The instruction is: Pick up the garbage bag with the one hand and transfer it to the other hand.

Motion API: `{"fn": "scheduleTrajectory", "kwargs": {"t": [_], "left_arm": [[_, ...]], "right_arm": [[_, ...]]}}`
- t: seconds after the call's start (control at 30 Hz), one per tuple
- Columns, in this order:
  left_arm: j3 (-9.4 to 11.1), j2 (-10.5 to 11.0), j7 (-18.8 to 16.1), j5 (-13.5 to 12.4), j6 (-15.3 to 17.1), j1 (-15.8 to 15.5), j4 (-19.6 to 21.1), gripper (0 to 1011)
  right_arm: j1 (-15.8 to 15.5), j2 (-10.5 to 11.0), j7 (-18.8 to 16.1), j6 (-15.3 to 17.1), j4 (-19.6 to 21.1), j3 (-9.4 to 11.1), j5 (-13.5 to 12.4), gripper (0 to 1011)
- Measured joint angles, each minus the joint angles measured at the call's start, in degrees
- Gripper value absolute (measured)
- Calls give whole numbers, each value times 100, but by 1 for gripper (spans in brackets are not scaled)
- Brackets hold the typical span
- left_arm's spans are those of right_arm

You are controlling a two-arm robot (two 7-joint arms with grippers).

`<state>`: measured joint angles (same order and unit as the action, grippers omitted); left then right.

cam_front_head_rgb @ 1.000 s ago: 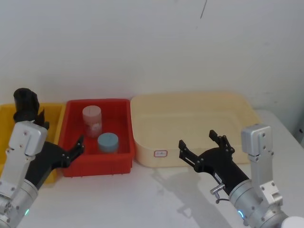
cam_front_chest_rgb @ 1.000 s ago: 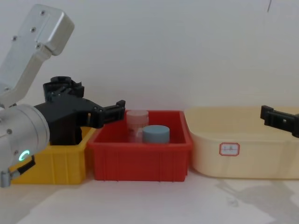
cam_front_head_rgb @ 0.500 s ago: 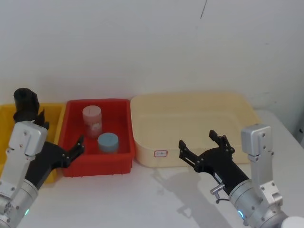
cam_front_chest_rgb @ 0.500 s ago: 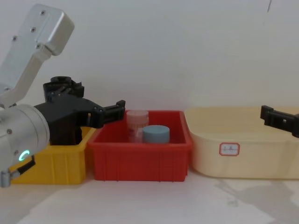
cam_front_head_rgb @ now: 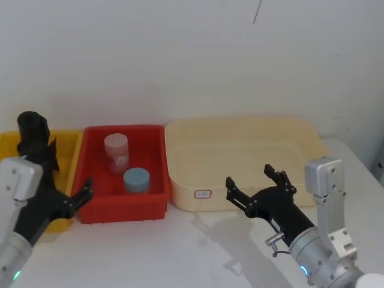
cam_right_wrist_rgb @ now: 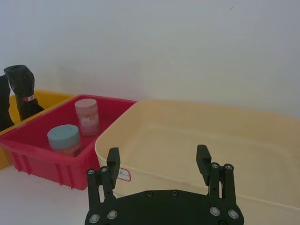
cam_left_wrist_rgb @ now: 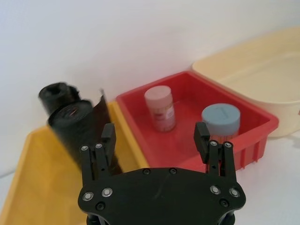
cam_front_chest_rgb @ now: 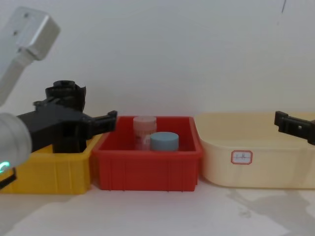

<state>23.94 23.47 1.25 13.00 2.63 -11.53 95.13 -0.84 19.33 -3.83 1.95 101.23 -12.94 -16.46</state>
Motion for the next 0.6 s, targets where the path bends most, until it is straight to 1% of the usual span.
{"fn": "scheduleTrajectory", "kwargs": {"t": [0.1,0.13,0.17,0.27,0.3,0.37,0.6], "left_arm": [[-158,100,27,121,94,137,111,1001],[-179,111,29,143,111,154,123,1001],[-251,151,31,199,159,217,167,1001],[-362,187,31,274,222,283,221,1001],[-424,205,31,338,278,321,248,1001],[-523,227,34,424,360,368,282,1001],[-748,232,47,659,589,413,300,1001]], "right_arm": [[0,0,0,0,0,0,0,1000],[0,0,0,0,0,0,0,1000],[0,0,0,0,0,0,0,1000],[0,0,0,0,0,0,0,1000],[0,0,0,0,0,0,-1,1000],[0,0,0,0,0,0,0,1000],[0,0,0,0,0,0,0,1000]]}}
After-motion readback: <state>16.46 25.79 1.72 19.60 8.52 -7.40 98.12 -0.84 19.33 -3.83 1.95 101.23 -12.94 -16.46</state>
